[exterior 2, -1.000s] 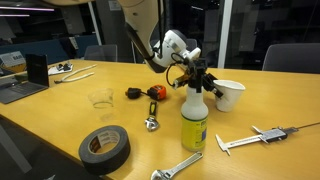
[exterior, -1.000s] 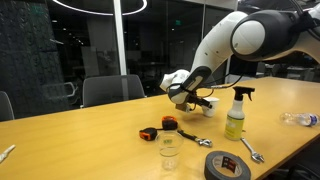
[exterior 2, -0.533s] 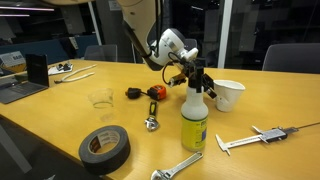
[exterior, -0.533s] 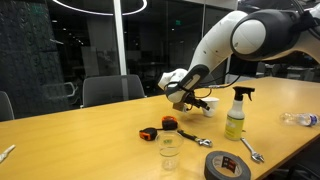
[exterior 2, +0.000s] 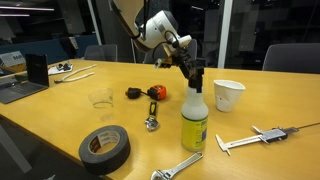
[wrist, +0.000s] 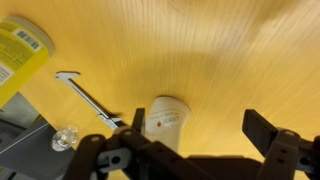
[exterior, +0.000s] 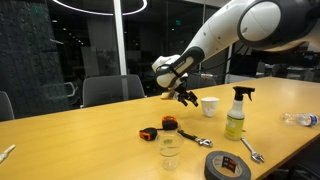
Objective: Put the white cup upright
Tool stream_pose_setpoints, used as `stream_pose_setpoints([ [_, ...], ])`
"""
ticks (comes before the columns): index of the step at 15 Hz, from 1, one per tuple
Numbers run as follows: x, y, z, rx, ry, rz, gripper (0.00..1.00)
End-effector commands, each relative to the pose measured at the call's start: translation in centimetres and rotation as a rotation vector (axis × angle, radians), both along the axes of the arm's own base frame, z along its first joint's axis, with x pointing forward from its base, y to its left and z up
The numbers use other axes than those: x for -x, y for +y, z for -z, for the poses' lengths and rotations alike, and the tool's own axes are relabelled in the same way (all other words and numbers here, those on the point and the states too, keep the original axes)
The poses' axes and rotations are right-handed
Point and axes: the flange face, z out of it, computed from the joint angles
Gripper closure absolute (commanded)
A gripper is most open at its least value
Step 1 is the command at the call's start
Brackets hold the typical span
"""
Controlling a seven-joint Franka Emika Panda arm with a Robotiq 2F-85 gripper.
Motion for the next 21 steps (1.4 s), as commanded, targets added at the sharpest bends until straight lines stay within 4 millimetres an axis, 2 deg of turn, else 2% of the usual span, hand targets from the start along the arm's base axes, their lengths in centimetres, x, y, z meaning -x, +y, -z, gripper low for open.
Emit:
stream_pose_setpoints([
  [1, 0.2, 1.6, -9.3, -0.155, 0.017, -0.138, 0.00],
  [3, 1.1, 2.0, -14.4, -0.231, 0.028, -0.229, 0.00],
  [5, 2.7, 1.7, -19.4, -0.300, 0.052, -0.318, 0.00],
  [9, 8.2, 0.7, -27.8, -0.406, 0.124, -0.494, 0.00],
  [11, 11.6, -0.1, -30.9, -0.453, 0.166, -0.579, 0.00],
  [13, 15.3, -0.8, -33.2, -0.499, 0.211, -0.662, 0.00],
  [16, 21.1, -1.7, -35.1, -0.548, 0.301, -0.790, 0.00],
  [19, 25.6, -2.4, -35.2, -0.559, 0.381, -0.906, 0.00],
  [21, 27.5, -2.9, -34.4, -0.557, 0.398, -0.953, 0.00],
])
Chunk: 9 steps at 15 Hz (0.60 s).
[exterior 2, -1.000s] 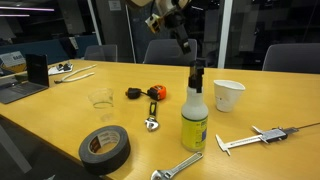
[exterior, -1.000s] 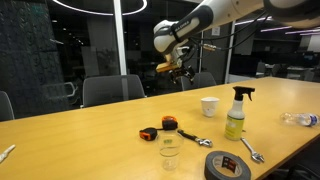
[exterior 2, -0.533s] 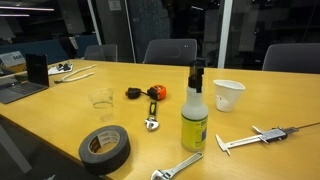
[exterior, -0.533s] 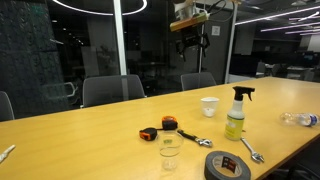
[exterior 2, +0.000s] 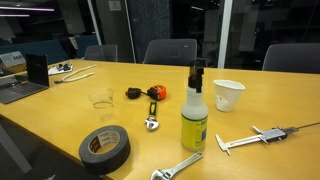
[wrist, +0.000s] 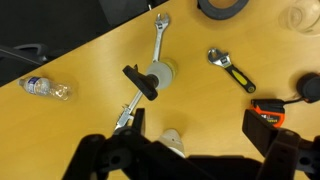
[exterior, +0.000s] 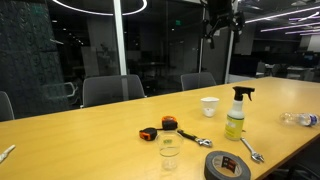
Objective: Put the white cup upright
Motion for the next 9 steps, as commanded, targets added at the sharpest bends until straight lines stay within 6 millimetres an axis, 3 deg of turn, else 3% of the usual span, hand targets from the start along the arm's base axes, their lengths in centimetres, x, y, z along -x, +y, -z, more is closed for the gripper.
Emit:
stream_pose_setpoints([
  [1, 4.5, -0.8, 1.8, -0.029, 0.011, -0.114, 0.00],
  [4, 5.8, -1.5, 4.0, -0.040, 0.034, -0.148, 0.00],
  [9, 5.5, -2.6, 7.0, -0.030, -0.013, -0.088, 0.00],
])
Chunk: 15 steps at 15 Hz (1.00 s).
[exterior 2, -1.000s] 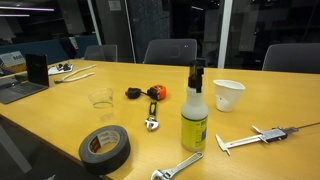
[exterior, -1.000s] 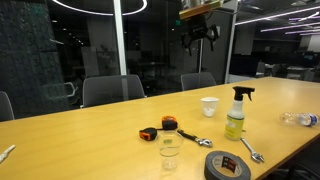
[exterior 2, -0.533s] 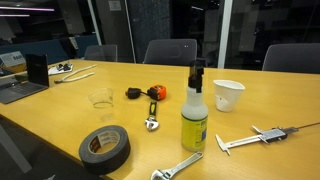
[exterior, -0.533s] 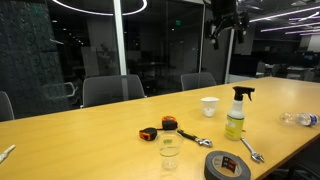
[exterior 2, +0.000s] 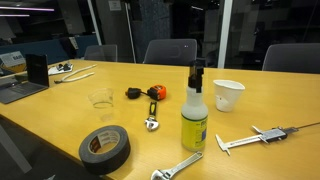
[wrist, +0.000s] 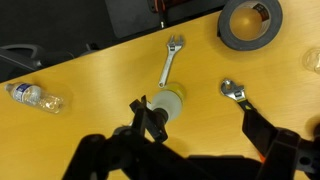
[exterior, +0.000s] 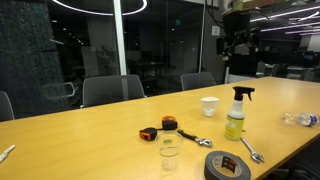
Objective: Put the white cup upright
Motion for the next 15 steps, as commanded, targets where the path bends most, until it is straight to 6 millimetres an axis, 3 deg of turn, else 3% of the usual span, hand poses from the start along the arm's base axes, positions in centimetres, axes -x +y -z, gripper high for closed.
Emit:
stream_pose_setpoints([
  [1, 0.4, -0.5, 1.1, -0.020, -0.083, 0.018, 0.00],
  [7, 0.2, -1.2, 2.3, -0.039, -0.135, 0.045, 0.00],
  [8, -0.6, -1.2, 2.6, -0.021, -0.089, 0.020, 0.00],
  [15, -0.4, -1.4, 2.8, -0.024, -0.100, 0.031, 0.00],
])
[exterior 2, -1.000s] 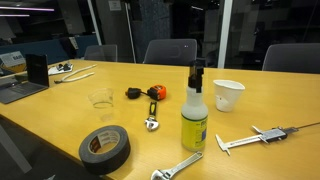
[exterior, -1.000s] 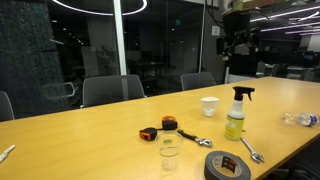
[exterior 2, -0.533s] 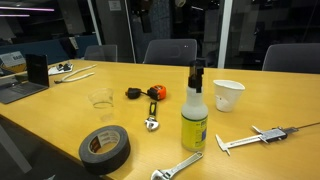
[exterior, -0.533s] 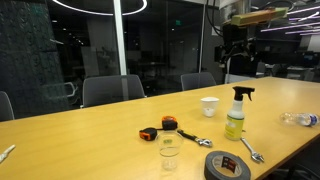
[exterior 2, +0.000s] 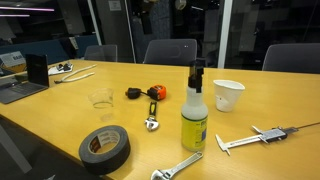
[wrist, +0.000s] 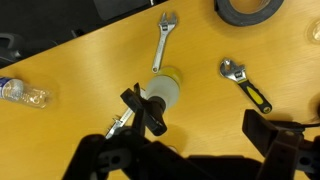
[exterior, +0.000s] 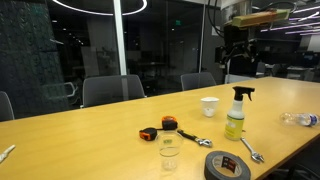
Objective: Put the white cup upright
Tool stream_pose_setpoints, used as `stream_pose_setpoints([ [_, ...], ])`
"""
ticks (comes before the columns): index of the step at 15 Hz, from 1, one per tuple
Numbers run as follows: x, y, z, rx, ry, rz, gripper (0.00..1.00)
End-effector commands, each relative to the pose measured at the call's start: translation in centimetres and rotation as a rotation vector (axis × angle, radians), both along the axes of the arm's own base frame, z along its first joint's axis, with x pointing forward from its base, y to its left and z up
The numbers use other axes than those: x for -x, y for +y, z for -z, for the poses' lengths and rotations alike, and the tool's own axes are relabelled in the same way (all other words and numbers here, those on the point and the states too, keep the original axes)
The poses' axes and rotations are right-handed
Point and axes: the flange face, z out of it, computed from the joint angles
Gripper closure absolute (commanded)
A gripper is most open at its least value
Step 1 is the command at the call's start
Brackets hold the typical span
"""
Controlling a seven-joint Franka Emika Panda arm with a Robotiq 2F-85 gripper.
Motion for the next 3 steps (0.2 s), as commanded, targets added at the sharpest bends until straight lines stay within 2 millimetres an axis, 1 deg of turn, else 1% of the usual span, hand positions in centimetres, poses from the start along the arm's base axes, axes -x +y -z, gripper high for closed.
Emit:
stream_pose_setpoints([
  [1, -0.01, -0.01, -0.02, 0.000, 0.000, 0.000, 0.00],
  [3, 0.00, 0.00, 0.00, 0.000, 0.000, 0.000, 0.00],
])
